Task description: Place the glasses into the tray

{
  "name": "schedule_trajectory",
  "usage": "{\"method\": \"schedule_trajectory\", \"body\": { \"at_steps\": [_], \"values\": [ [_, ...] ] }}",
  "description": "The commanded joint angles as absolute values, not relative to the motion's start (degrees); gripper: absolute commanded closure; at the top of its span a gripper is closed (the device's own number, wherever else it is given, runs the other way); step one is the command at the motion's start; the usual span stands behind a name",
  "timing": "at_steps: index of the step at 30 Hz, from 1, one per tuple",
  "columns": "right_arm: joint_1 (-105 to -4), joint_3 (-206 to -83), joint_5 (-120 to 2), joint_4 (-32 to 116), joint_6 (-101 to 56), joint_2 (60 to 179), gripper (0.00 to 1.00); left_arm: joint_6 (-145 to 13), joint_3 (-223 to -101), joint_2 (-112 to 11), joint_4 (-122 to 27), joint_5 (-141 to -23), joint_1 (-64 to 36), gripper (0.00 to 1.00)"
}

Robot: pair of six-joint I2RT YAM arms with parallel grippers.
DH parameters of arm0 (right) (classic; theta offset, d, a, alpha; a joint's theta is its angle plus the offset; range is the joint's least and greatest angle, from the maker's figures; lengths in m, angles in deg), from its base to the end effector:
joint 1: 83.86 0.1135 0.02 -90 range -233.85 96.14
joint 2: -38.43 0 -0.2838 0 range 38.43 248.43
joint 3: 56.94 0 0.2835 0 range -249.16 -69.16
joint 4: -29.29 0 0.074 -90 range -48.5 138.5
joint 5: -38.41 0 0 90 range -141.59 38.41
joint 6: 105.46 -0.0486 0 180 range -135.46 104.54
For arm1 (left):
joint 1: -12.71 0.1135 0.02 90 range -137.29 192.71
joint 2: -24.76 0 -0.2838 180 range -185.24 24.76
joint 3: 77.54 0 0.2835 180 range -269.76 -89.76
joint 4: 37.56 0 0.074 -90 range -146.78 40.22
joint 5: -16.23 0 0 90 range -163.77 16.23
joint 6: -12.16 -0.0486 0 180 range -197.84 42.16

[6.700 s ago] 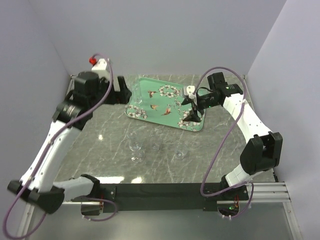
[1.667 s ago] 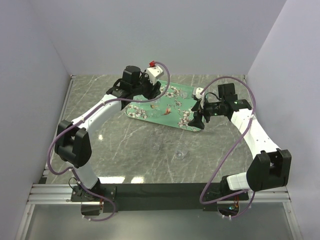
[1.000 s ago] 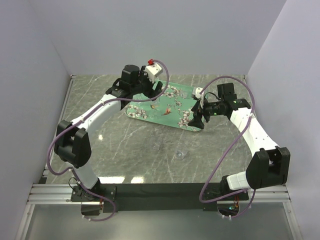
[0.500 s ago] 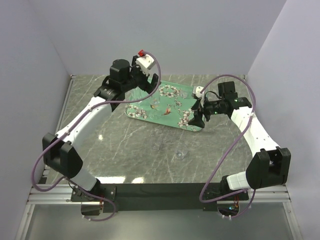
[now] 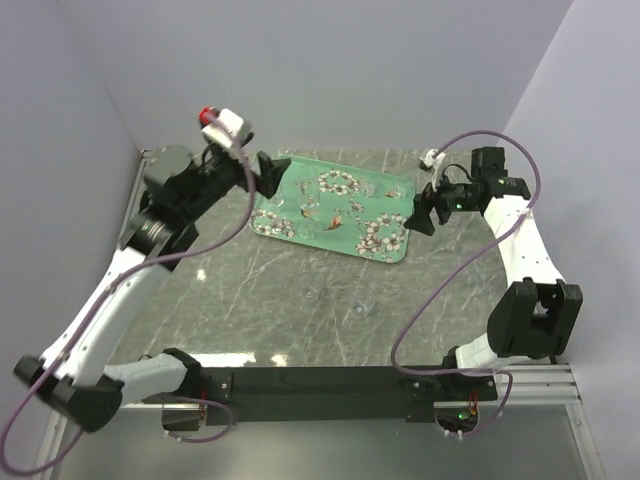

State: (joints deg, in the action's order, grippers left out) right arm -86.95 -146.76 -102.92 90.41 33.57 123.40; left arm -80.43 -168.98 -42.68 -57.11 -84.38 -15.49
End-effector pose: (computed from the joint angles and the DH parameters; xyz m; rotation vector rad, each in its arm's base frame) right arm 0.3371 0.0198 0.3334 -1.1353 1.8703 0.6462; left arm 0.2527 -0.1456 0.5003 0.5459 1.4128 -0.4975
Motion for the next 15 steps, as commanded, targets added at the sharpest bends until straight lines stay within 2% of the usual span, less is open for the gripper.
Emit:
{"method": "schedule_trajectory", "body": {
  "at_steps": [1, 6, 8, 11, 15],
  "values": [
    [-88.3, -149.8, -94.1, 83.8, 20.8, 124.0, 0.12, -74.1, -163.5, -36.2, -59.8, -76.9, -15.3, 0.01],
    [-89.4, -155.8, -71.5, 79.6, 1.0, 130.3, 0.15, -66.0, -150.1, -23.9, -59.7, -70.1, -15.3, 0.00],
    [-90.4, -159.2, -69.3, 82.2, -2.6, 132.8, 0.20, -62.0, -145.8, -18.9, -59.1, -68.7, -15.4, 0.01],
    [-92.7, -161.8, -66.5, 82.9, -7.2, 136.2, 0.33, -56.0, -139.6, -14.1, -59.0, -64.7, -15.4, 0.01],
    [-95.1, -164.0, -64.6, 82.8, -10.5, 140.3, 0.39, -49.3, -135.9, -11.2, -62.1, -57.7, -15.4, 0.01]
  ]
}}
